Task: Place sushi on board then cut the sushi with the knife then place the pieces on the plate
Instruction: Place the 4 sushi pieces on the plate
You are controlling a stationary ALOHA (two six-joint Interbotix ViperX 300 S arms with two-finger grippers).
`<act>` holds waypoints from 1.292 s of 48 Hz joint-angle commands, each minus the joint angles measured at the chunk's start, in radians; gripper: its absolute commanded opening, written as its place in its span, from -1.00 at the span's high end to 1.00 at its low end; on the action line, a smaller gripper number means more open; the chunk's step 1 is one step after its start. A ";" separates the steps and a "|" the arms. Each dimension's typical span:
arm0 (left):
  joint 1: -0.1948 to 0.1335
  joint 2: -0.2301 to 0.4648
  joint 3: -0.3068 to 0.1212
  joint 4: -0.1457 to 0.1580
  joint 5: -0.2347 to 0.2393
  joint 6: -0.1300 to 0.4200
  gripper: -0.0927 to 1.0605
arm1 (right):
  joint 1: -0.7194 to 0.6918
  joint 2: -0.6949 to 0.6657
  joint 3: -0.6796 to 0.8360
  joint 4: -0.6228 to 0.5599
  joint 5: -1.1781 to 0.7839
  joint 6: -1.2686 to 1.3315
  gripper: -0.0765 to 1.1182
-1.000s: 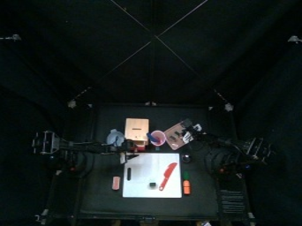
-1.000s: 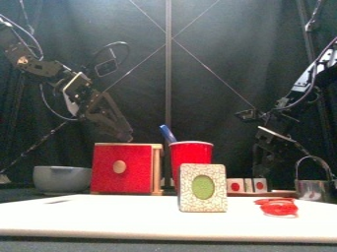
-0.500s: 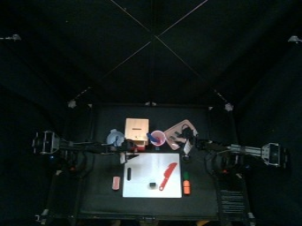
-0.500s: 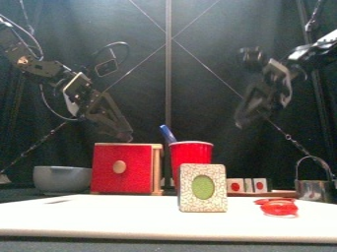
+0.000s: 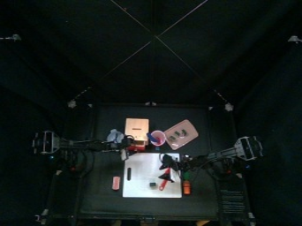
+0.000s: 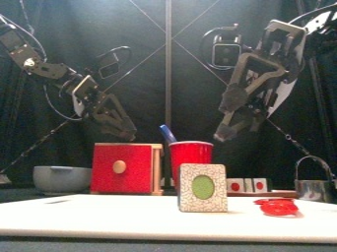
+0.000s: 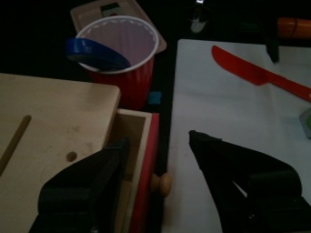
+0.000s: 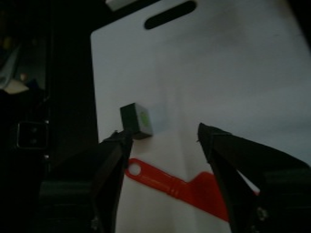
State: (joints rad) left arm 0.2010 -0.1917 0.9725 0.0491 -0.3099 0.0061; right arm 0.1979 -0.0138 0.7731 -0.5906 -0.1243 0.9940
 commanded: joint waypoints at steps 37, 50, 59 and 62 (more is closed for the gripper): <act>0.005 -0.003 -0.008 0.002 -0.003 -0.003 -0.72 | 0.075 0.183 -0.190 -0.153 0.130 0.006 -0.68; 0.005 -0.009 -0.008 0.002 0.008 -0.002 -0.72 | 0.080 0.178 -0.189 -0.126 0.149 0.006 -0.26; 0.005 -0.012 -0.008 0.002 0.011 -0.002 -0.72 | 0.061 0.080 -0.158 -0.140 0.255 0.005 -0.21; 0.005 -0.012 -0.006 -0.002 0.014 -0.002 -0.72 | 0.035 0.017 -0.124 -0.149 0.318 0.003 -0.20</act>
State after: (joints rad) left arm 0.2040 -0.1917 0.9741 0.0491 -0.2945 0.0046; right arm 0.2623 0.1120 0.6320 -0.7286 0.1365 0.9986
